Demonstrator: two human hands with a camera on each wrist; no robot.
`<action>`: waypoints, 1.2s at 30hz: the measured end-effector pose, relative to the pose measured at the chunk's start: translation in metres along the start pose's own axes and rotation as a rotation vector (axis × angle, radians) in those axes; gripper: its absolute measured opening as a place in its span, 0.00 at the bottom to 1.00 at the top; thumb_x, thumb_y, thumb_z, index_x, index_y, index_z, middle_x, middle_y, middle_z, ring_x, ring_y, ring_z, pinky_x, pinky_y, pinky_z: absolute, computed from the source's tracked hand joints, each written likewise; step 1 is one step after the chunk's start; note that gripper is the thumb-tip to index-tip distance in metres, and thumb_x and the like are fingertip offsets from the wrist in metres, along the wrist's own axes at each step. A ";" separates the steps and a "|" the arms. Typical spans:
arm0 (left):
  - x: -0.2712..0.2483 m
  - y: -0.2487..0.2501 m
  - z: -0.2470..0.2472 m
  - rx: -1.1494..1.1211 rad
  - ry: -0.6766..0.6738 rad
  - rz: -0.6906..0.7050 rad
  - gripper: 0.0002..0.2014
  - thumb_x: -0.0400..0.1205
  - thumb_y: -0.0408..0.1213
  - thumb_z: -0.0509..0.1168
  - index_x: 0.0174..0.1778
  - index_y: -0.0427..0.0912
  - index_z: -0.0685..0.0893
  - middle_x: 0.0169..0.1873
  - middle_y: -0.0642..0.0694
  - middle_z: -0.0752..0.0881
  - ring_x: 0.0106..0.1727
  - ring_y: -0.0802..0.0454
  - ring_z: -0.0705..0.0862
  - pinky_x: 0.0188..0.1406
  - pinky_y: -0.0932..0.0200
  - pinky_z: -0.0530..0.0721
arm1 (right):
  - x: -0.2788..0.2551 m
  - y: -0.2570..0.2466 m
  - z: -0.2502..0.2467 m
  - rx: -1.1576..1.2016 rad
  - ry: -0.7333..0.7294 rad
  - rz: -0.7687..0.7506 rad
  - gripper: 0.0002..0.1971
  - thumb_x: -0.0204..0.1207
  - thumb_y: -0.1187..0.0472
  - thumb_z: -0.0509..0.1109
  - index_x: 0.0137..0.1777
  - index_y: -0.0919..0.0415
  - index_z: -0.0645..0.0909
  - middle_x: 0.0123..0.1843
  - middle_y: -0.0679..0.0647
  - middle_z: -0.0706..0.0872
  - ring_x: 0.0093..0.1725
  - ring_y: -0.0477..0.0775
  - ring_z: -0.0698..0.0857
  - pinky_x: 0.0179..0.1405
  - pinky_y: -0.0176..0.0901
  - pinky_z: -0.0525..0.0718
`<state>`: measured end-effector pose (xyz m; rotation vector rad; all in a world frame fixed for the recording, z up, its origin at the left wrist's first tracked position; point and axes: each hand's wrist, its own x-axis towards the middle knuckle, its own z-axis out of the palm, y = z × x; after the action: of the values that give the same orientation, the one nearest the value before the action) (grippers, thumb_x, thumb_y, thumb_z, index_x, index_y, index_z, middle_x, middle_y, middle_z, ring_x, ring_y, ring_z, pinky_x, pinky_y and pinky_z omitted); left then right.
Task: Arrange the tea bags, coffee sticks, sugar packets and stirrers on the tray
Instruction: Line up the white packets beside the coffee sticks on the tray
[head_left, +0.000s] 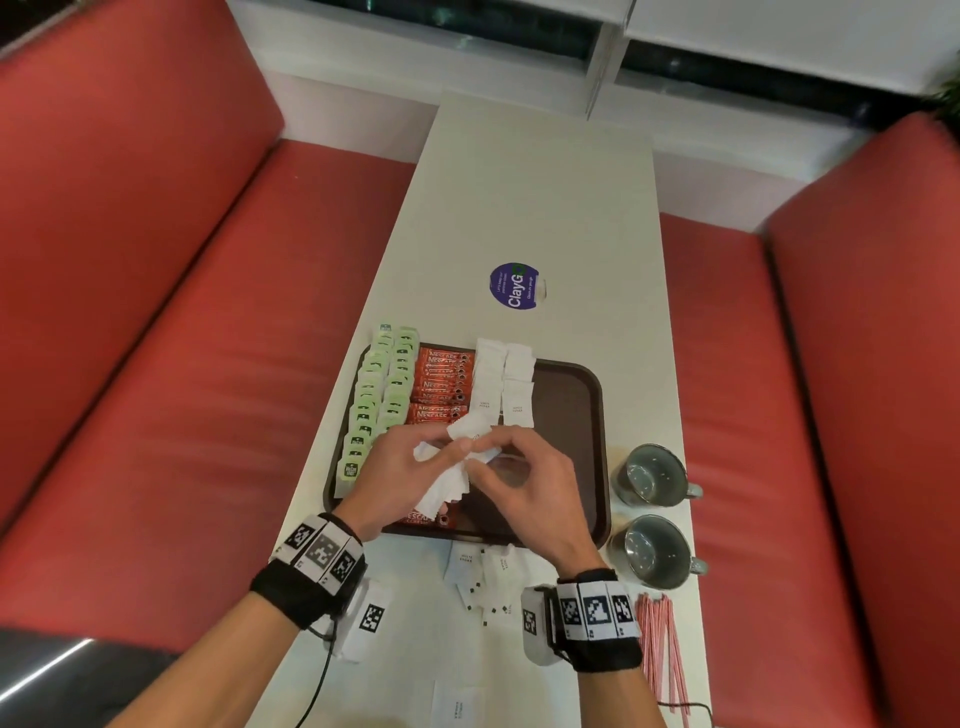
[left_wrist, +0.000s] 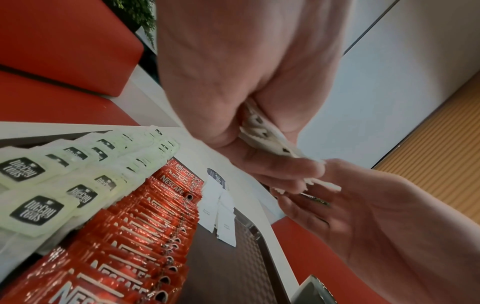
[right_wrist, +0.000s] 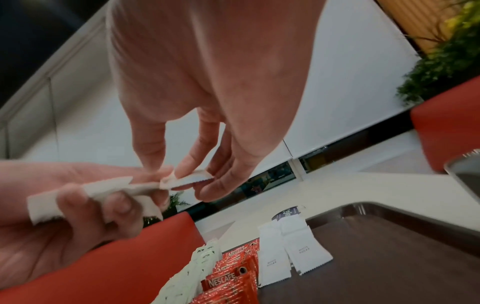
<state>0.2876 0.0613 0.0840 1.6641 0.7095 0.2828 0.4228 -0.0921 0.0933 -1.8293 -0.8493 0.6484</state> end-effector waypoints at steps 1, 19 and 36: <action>0.001 0.000 -0.001 0.001 0.005 -0.015 0.09 0.89 0.51 0.73 0.53 0.53 0.97 0.48 0.55 0.94 0.56 0.54 0.91 0.64 0.44 0.87 | 0.000 0.001 -0.002 0.033 0.012 0.018 0.07 0.83 0.58 0.83 0.56 0.45 0.92 0.57 0.43 0.94 0.58 0.48 0.94 0.63 0.52 0.93; 0.002 -0.022 -0.005 -0.186 0.180 -0.256 0.10 0.90 0.52 0.70 0.55 0.54 0.95 0.51 0.62 0.92 0.62 0.50 0.90 0.68 0.39 0.87 | 0.067 0.069 0.013 0.180 0.414 0.480 0.08 0.79 0.59 0.87 0.50 0.53 0.89 0.38 0.47 0.96 0.42 0.51 0.96 0.64 0.60 0.94; -0.010 -0.003 -0.018 -0.667 0.148 -0.430 0.12 0.92 0.37 0.69 0.69 0.40 0.89 0.62 0.41 0.93 0.56 0.45 0.94 0.47 0.51 0.93 | 0.096 0.082 0.051 -0.284 0.301 0.632 0.05 0.84 0.53 0.78 0.52 0.50 0.85 0.52 0.53 0.88 0.52 0.60 0.86 0.51 0.50 0.84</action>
<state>0.2689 0.0699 0.0873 0.8407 0.9389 0.2929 0.4651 -0.0113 -0.0073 -2.4051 -0.1512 0.6310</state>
